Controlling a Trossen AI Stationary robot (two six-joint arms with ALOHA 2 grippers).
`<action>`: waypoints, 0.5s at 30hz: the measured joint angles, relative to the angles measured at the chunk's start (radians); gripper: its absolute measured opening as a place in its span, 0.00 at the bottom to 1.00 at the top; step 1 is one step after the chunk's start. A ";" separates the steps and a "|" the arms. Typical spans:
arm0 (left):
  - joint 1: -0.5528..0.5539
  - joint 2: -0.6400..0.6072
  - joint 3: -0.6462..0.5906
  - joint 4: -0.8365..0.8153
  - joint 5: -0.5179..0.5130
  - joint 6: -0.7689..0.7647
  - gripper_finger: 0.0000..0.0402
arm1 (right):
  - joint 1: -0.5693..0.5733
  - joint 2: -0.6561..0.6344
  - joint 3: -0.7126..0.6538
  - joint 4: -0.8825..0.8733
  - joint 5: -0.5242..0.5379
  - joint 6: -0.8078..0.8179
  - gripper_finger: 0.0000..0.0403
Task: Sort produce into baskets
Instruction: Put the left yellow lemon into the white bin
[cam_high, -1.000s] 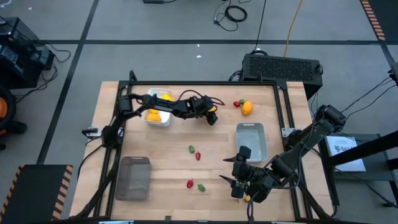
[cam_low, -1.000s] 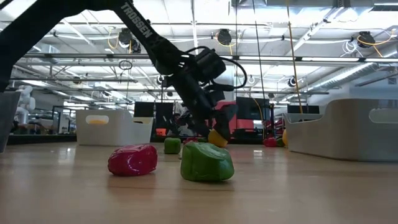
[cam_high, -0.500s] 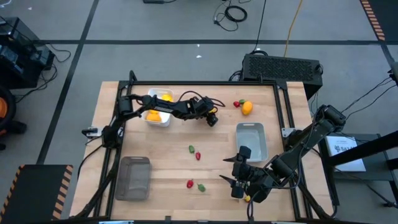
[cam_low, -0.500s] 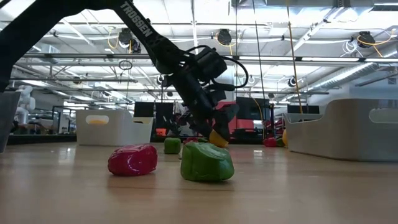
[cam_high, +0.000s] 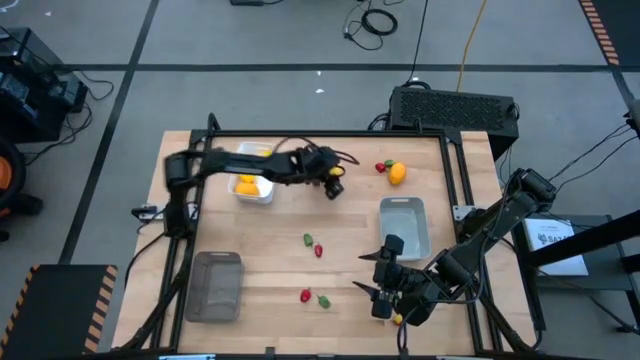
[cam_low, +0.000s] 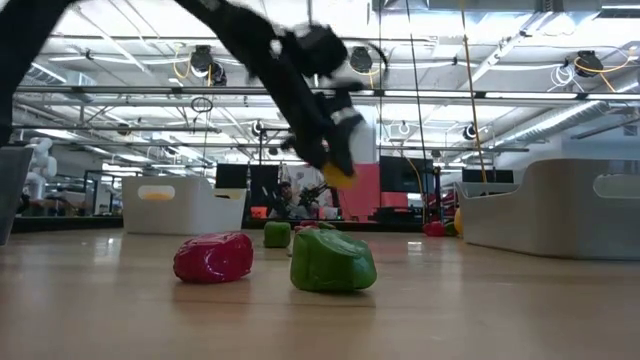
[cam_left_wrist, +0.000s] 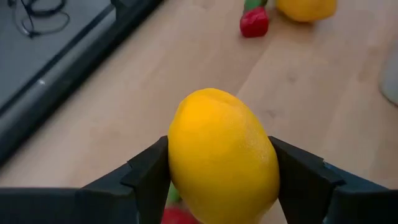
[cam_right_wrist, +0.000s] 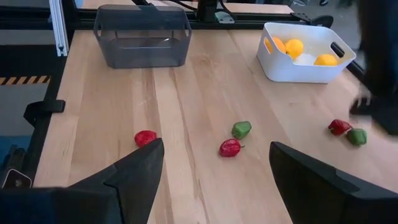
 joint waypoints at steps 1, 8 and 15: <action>0.000 -0.043 0.000 -0.062 0.000 0.012 0.61 | 0.000 0.000 0.000 0.000 0.000 0.007 0.70; 0.023 -0.370 0.000 -0.437 -0.036 0.076 0.61 | 0.001 0.000 0.000 0.001 0.000 0.061 0.70; 0.089 -0.578 -0.079 -0.672 -0.051 0.074 0.61 | 0.001 0.000 0.000 0.005 0.000 0.103 0.70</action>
